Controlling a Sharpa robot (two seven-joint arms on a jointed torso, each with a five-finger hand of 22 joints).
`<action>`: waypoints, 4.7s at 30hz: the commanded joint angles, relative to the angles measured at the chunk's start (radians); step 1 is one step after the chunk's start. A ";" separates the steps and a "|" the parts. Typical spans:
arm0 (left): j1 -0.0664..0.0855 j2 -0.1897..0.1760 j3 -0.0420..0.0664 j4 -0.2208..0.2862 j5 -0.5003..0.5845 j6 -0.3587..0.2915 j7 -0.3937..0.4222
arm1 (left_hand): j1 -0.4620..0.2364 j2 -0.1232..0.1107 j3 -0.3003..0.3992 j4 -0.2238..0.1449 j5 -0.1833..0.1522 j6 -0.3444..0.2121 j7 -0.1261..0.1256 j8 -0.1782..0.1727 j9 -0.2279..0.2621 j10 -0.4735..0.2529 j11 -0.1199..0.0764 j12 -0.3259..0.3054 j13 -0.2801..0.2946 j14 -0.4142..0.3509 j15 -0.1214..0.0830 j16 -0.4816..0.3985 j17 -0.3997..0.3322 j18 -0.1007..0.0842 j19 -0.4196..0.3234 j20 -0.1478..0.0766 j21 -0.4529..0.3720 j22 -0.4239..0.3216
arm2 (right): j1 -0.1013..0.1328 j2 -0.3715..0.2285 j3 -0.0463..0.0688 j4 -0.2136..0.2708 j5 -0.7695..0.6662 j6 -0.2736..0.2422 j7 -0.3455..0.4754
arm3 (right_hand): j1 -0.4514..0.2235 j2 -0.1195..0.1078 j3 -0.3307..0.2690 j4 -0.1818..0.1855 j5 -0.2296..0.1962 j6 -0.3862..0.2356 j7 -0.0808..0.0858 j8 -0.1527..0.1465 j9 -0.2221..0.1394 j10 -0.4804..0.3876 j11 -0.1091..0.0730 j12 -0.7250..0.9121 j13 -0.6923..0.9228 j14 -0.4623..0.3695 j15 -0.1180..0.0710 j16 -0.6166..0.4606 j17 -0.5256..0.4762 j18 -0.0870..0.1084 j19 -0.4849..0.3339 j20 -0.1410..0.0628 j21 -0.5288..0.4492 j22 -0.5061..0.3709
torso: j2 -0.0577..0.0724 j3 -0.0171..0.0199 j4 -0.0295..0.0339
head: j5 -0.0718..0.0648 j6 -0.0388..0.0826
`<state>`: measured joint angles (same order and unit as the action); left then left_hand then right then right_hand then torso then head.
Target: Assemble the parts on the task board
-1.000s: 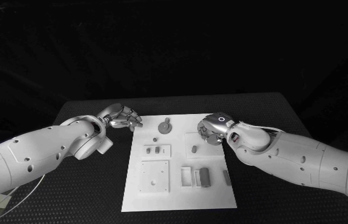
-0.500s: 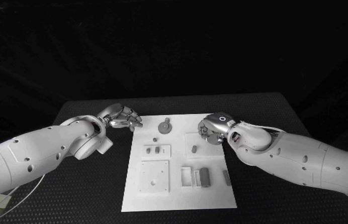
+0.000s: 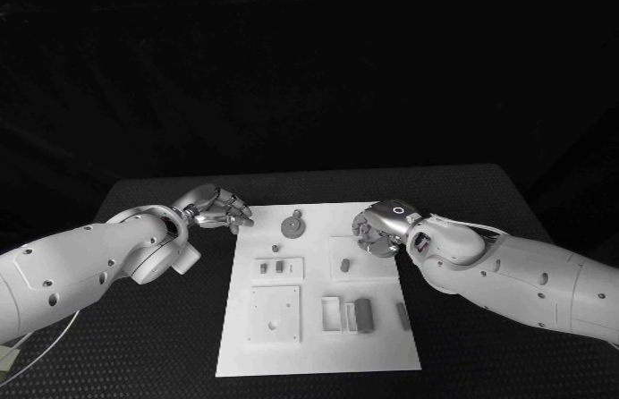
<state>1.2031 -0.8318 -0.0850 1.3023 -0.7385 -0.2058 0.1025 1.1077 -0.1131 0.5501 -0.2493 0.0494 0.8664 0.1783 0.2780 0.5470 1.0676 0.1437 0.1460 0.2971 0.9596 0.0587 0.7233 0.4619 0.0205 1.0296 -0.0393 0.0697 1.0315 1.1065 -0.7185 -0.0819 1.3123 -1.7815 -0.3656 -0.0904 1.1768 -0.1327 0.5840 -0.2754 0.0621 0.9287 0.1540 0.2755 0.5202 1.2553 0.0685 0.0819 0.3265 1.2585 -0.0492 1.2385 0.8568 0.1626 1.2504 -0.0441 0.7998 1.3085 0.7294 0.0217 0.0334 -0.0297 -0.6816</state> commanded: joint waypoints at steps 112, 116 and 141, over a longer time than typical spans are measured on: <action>0.001 0.003 0.001 -0.010 -0.007 0.012 -0.012 | -0.011 0.008 -0.009 0.011 0.002 -0.013 0.003 0.000 -0.001 -0.014 0.004 -0.007 -0.008 0.019 -0.003 -0.017 0.023 0.015 0.014 -0.002 0.002 -0.005 | -0.008 0.022 -0.002 0.006 -0.159 0.077 -0.060 | 0.064 0.036 0.040 -0.016 0.001 0.129 -0.054 0.074 0.055 0.079 -0.030 0.021 -0.007 0.018 -0.024 -0.032 0.000 0.099 0.003 0.003 0.003 0.022 | 0.000 0.0000 0.0006 | -0.008 -0.009; 0.001 0.003 0.001 -0.010 -0.008 0.012 -0.013 | -0.010 0.008 -0.009 0.012 0.002 -0.013 0.003 0.000 -0.001 -0.014 0.004 -0.007 -0.009 0.020 -0.003 -0.017 0.024 0.015 0.015 -0.002 0.002 -0.005 | -0.008 0.014 -0.002 0.015 -0.149 0.077 -0.059 | 0.064 0.036 0.041 -0.016 0.001 0.130 -0.055 0.074 0.055 0.079 -0.031 0.020 -0.007 0.018 -0.024 -0.032 0.000 0.099 0.004 0.003 0.004 0.021 | 0.000 -0.0002 0.0005 | -0.007 -0.010; 0.001 0.003 0.001 -0.012 -0.008 0.015 -0.015 | -0.011 0.008 -0.010 0.013 0.002 -0.014 0.003 0.000 -0.002 -0.015 0.004 -0.007 -0.010 0.023 -0.004 -0.018 0.029 0.015 0.017 -0.003 0.003 -0.005 | -0.008 0.002 0.009 0.005 -0.086 0.061 -0.037 | 0.063 0.035 0.041 -0.016 0.001 0.131 -0.055 0.074 0.058 0.081 -0.031 0.020 -0.006 0.019 -0.025 -0.032 0.001 0.099 0.005 0.002 0.005 0.021 | 0.000 -0.0003 0.0007 | -0.009 -0.010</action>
<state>1.2031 -0.8305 -0.0851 1.2877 -0.7446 -0.2028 0.0829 1.1038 -0.1091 0.5426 -0.2417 0.0494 0.8628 0.1819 0.2780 0.5470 1.0575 0.1480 0.1423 0.2883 0.9762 0.0542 0.7118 0.4894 0.0284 1.0403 -0.0428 0.0697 1.0275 1.0978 -0.7132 -0.0744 1.3249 -1.8994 -0.3055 -0.1360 1.2349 -0.0925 0.6178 -0.2913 0.0570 1.0493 0.0989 0.3465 0.5613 1.3296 0.0392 0.0968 0.3194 1.2787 -0.0726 1.2024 0.8562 0.1721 1.2542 -0.0406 0.7997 1.3085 0.7295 0.0218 0.0342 -0.0383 -0.6917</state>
